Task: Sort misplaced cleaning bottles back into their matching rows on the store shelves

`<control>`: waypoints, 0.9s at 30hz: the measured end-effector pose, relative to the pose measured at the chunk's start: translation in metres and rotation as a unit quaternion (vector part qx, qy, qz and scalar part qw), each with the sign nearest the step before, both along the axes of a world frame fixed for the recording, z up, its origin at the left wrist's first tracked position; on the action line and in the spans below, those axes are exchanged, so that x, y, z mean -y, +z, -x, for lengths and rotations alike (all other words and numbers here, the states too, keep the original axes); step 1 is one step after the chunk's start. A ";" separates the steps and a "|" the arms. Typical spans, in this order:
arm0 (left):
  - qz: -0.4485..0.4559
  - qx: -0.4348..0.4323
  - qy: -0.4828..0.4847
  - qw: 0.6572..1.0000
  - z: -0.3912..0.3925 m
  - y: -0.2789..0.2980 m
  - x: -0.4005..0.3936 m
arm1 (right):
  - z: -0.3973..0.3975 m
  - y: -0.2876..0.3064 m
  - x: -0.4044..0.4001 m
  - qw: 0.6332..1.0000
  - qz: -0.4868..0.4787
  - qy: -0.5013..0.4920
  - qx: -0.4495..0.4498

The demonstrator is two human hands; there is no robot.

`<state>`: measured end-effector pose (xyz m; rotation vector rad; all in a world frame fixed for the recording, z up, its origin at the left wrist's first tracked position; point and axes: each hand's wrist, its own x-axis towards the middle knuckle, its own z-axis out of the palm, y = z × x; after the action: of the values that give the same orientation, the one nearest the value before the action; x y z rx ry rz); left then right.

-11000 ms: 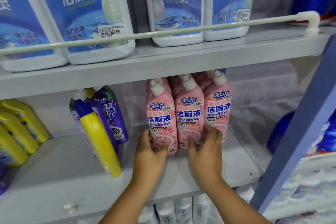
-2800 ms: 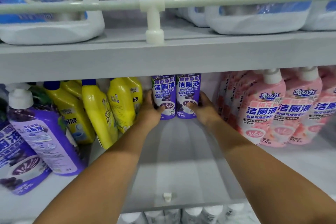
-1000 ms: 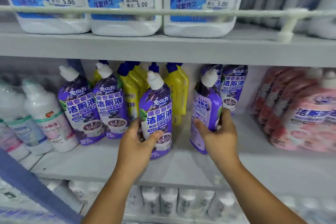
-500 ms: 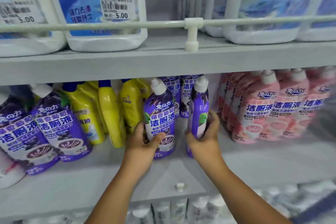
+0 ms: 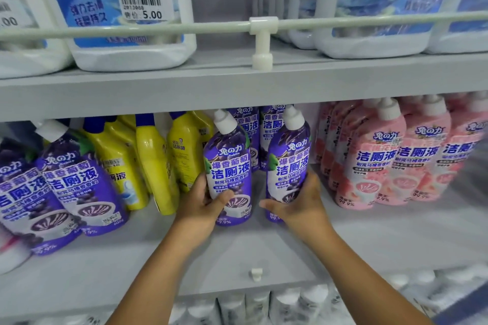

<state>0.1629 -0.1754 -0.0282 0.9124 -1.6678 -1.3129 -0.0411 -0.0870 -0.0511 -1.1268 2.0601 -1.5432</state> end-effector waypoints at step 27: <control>0.121 0.087 0.071 0.986 0.068 -0.013 0.064 | 0.043 0.006 0.059 0.999 0.044 0.007 0.017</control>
<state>0.0945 -0.2392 -0.0412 1.0009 -1.8120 -0.9335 -0.0840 -0.1461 -0.0454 -1.1353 1.9760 -1.6508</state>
